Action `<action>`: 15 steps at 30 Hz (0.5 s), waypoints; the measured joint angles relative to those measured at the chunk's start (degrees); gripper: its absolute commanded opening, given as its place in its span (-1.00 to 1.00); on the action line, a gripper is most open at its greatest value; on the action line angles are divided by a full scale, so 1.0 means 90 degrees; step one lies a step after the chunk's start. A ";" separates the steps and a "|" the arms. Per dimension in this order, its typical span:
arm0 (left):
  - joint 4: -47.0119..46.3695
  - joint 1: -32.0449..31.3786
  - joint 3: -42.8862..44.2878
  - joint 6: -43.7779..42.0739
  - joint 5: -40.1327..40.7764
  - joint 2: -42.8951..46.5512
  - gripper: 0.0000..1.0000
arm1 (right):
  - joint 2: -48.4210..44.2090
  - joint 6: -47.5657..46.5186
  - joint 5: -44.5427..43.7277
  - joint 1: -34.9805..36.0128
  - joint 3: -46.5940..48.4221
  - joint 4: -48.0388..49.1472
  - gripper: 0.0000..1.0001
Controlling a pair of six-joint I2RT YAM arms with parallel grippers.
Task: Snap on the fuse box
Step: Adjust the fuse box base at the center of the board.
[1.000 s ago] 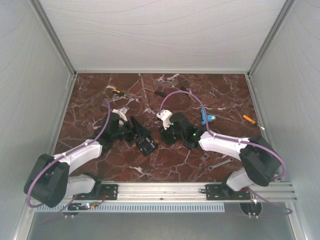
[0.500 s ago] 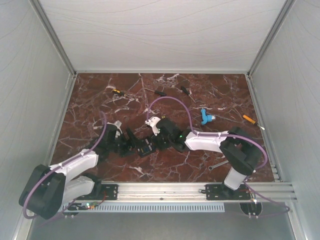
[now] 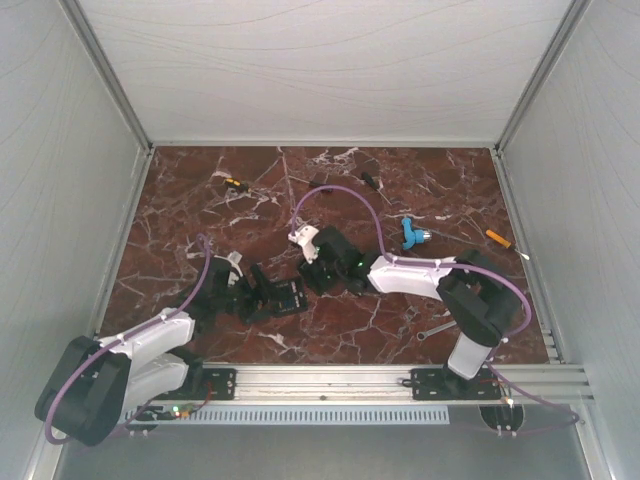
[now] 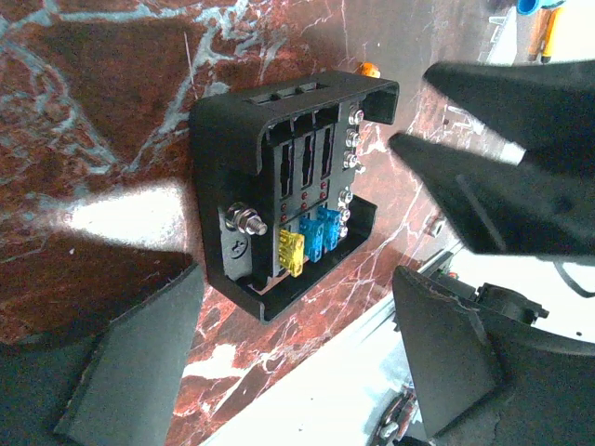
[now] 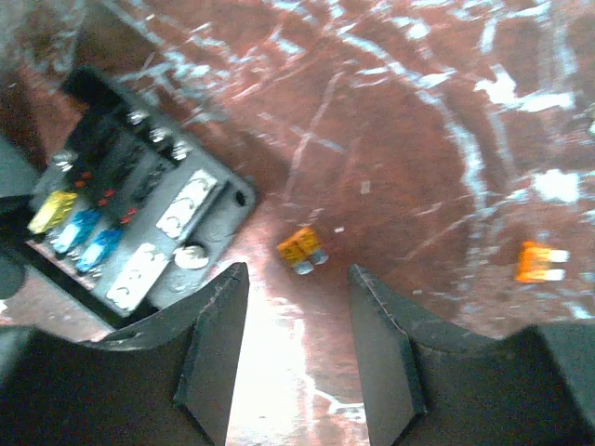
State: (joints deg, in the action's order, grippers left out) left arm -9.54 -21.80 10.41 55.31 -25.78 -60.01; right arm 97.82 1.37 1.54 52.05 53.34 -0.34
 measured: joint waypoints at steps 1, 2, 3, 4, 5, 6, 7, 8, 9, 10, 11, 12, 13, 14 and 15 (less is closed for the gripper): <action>0.0000 0.0000 0.0000 0.0000 0.0000 0.0000 0.67 | 0.0002 -0.0129 0.0104 -0.0119 0.0049 -0.0039 -0.10; 0.0000 0.0000 0.0000 -0.0002 0.0000 0.0000 0.69 | 0.0002 -0.0260 0.0177 -0.0219 0.0104 -0.0068 -0.10; 0.0000 0.0000 0.0000 -0.0002 0.0000 0.0000 0.70 | 0.0005 -0.0447 0.0274 -0.0306 0.0158 -0.0075 -0.09; 0.0000 0.0000 0.0000 -0.0002 0.0000 0.0000 0.72 | 0.0010 -0.0614 0.0347 -0.0393 0.0204 -0.0080 -0.09; 0.0007 0.0000 0.0007 -0.0005 0.0000 0.0000 0.73 | 0.0017 -0.0811 0.0452 -0.0478 0.0243 -0.0075 -0.08; 0.0024 0.0000 0.0022 -0.0010 0.0002 0.0000 0.74 | 0.0032 -0.0964 0.0544 -0.0525 0.0267 -0.0075 -0.08; 0.0053 0.0000 0.0036 -0.0022 0.0007 0.0000 0.75 | 0.0073 -0.1144 0.0665 -0.0559 0.0306 -0.0083 -0.08; 0.0078 0.0000 0.0058 -0.0029 0.0015 0.0002 0.77 | 0.0134 -0.1290 0.0765 -0.0568 0.0345 -0.0087 -0.08; 0.0117 0.0000 0.0075 -0.0046 0.0032 0.0002 0.78 | 0.0223 -0.1438 0.0877 -0.0571 0.0408 -0.0107 -0.08; 0.0146 0.0000 0.0092 -0.0061 0.0049 0.0005 0.78 | 0.0333 -0.1579 0.0993 -0.0568 0.0481 -0.0129 -0.08; 0.0182 0.0000 0.0109 -0.0068 0.0056 0.0010 0.79 | 0.0432 -0.1683 0.1093 -0.0568 0.0544 -0.0155 -0.08; 0.0221 0.0000 0.0129 -0.0078 0.0075 0.0017 0.79 | 0.0520 -0.1778 0.1207 -0.0566 0.0588 -0.0177 -0.08; 0.0260 0.0000 0.0143 -0.0092 0.0087 0.0022 0.79 | 0.0576 -0.1863 0.1302 -0.0563 0.0619 -0.0206 -0.08; 0.0287 0.0000 0.0160 -0.0102 0.0107 0.0027 0.80 | 0.0622 -0.1933 0.1399 -0.0559 0.0634 -0.0223 -0.08; 0.0311 0.0000 0.0168 -0.0117 0.0117 0.0032 0.79 | 0.0651 -0.2006 0.1484 -0.0542 0.0644 -0.0240 -0.08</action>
State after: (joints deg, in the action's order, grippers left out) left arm -6.74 -21.80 11.92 54.26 -24.73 -59.72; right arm 103.68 -16.69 14.90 47.18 59.13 -2.50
